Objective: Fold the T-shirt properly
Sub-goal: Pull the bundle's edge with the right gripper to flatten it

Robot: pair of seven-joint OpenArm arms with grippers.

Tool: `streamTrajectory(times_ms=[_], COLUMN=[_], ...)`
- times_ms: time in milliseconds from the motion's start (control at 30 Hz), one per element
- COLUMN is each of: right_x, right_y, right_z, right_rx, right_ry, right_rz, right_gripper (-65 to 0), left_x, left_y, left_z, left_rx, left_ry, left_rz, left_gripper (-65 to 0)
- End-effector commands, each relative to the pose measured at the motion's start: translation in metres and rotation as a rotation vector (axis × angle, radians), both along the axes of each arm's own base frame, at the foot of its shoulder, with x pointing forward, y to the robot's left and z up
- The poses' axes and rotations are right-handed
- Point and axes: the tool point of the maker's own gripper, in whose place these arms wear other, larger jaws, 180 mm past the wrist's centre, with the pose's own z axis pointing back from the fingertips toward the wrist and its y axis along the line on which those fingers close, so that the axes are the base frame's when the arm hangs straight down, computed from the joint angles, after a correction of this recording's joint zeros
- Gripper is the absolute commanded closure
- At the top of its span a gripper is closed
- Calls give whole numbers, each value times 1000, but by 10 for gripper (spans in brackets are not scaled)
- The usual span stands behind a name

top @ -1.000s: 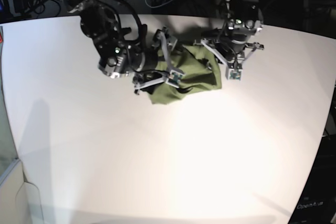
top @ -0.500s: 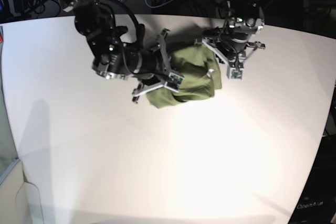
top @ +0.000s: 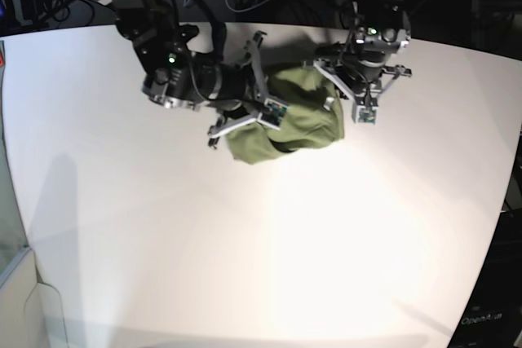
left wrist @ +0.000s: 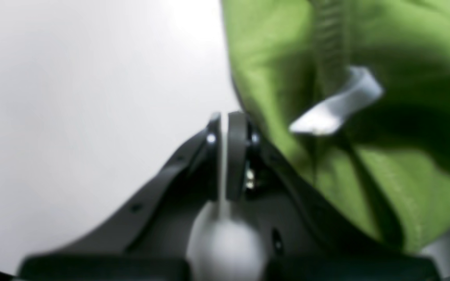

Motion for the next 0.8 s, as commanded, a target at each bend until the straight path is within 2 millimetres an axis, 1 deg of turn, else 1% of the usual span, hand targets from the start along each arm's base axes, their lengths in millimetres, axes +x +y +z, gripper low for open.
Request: streamTrajectory(times_ms=[0, 67, 133, 167, 233, 267, 333, 433, 500, 633, 767], right_x=[1, 0, -2, -3, 0, 0, -1, -5, -11, -12, -10], right_y=[6, 4, 1, 0, -2, -1, 0, 14, 18, 19, 18], right_z=[7, -3, -17, -21, -23, -23, -20, -6, 0, 10, 11], right_rx=[34, 21, 5, 0, -9, -9, -2, 29, 24, 27, 26], right_ry=[-13, 13, 53, 67, 68, 68, 64, 34, 25, 1, -4], right_rz=[9, 5, -1, -3, -4, -4, 0, 24, 42, 45, 44], right_gripper=[-74, -145, -205, -225, -255, -263, -257, -255, -255, -255, -254], left_x=[8, 8, 7, 7, 7, 7, 7, 6, 6, 5, -5], left_y=[-2, -3, -3, -3, -2, -2, -2, -1, -1, -1, 0], left_z=[9, 9, 9, 9, 10, 11, 11, 10, 10, 9, 4], left_rx=[-9, -9, -9, -9, -8, -8, -6, -5, -5, -3, 0], left_ry=[-41, -41, -40, -41, -41, -43, -43, -41, -41, -35, -17], left_rz=[0, -1, -1, -1, -2, -2, -2, -3, -3, -4, -4], left_gripper=[-22, -22, -22, -22, -22, -22, -22, -22, -22, -22, -22])
